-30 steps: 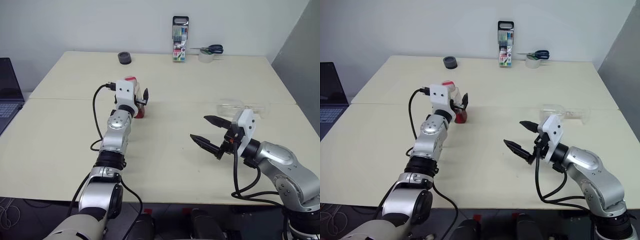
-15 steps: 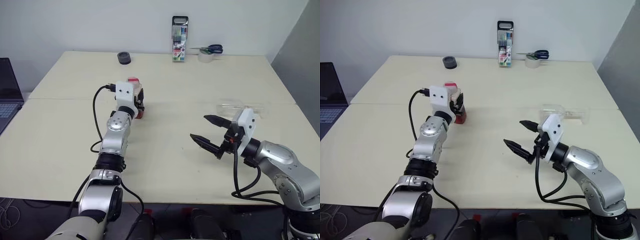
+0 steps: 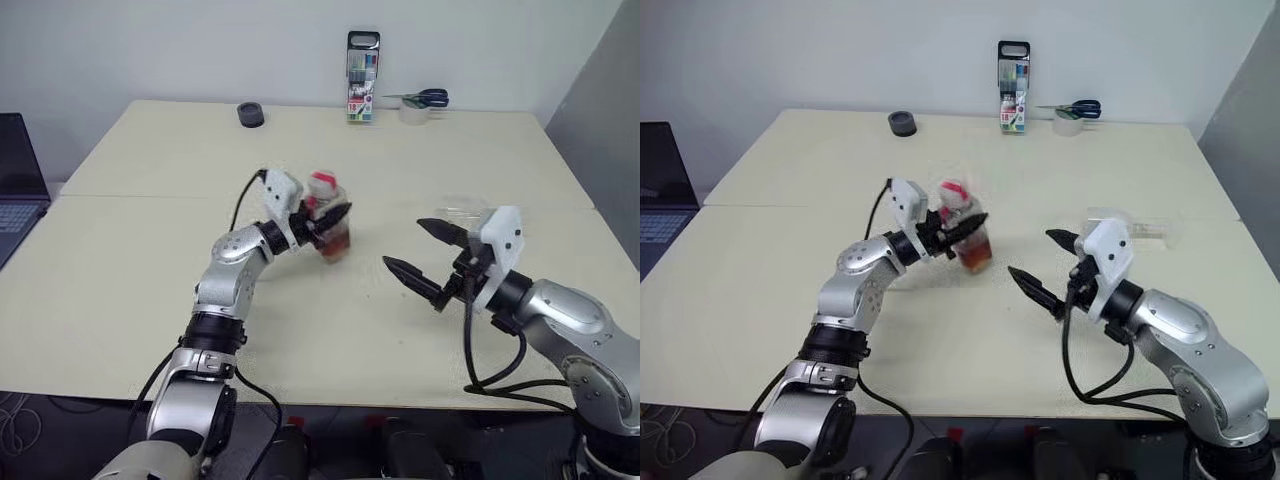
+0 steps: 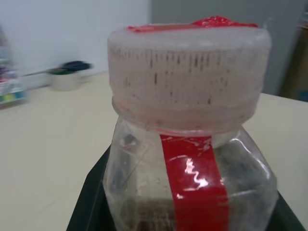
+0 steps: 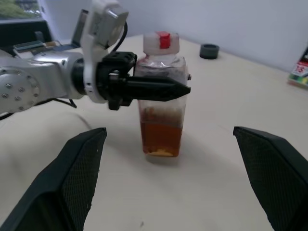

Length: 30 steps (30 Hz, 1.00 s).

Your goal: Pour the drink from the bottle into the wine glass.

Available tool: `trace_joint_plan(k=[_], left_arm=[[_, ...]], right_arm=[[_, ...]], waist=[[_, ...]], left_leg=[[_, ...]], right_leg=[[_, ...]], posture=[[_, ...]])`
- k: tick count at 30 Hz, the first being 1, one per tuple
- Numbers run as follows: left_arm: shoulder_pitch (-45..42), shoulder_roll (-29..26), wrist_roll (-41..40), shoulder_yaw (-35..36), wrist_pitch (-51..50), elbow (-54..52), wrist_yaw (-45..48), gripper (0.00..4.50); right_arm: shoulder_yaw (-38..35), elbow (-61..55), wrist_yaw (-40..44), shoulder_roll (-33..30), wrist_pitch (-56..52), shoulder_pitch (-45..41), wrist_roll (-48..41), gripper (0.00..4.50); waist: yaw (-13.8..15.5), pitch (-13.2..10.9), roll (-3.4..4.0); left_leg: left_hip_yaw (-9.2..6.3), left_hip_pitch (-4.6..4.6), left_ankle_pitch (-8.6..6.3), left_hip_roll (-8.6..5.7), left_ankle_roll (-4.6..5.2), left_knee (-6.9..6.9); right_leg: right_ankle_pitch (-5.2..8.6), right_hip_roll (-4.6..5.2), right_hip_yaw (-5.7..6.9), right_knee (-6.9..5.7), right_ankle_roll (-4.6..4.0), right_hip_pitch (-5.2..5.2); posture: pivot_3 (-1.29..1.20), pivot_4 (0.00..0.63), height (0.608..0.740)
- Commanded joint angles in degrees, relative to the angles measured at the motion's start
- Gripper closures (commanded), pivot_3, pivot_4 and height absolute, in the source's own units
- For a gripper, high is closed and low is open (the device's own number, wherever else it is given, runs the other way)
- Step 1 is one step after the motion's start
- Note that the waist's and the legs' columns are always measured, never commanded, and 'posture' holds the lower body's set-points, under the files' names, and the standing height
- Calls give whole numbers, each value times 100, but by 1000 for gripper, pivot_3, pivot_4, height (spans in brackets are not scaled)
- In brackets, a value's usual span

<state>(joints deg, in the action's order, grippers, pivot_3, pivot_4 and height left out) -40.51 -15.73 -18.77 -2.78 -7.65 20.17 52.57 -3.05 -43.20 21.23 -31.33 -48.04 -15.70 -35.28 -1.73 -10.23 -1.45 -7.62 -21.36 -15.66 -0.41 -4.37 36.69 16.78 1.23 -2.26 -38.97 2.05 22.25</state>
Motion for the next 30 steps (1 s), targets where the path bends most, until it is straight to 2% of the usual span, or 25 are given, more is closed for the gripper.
trace_joint_plan(k=[1,5,10,17,28,30], left_arm=[[-376,-136,-50,-350,243,51,1148,2791],[-755,-122,30,-533,496,575,1855,2791],[-991,-42,150,-583,810,1073,2278,2792],[-1027,5,247,-512,1025,1360,2448,2793],[-992,2,307,-447,1176,1463,2448,2793],[-984,-1,313,-448,1195,1464,2442,2793]], right_arm=[[32,-201,-423,107,-400,-459,-54,0],[194,-147,-713,353,-671,-971,-36,0],[456,-7,-1013,786,-805,-1359,75,0],[818,246,-1131,1094,-713,-1498,326,0],[990,573,-1107,1419,-527,-1461,638,0],[1013,594,-1092,1458,-524,-1435,692,384]], waist=[[-3,0,1],[-13,-1,2],[-19,-2,4],[-25,-2,4],[-31,-2,4],[-32,-2,5]], left_leg=[[1,0,-3,0,6,0],[0,-3,-9,1,16,-1],[-2,-8,-10,1,18,0],[-11,-50,-10,0,18,20],[-10,-55,-10,1,19,19],[-10,-55,-10,0,18,19]], right_leg=[[0,-1,-1,0,0,0],[0,-3,0,0,0,4],[0,-4,0,0,-1,9],[-2,-3,7,-9,0,45],[-2,-3,6,-12,-1,53],[-2,-3,5,-12,-1,53]], posture=[[0,150,740],[0,150,740],[0,150,740],[0,150,740],[0,150,740],[0,150,740]])
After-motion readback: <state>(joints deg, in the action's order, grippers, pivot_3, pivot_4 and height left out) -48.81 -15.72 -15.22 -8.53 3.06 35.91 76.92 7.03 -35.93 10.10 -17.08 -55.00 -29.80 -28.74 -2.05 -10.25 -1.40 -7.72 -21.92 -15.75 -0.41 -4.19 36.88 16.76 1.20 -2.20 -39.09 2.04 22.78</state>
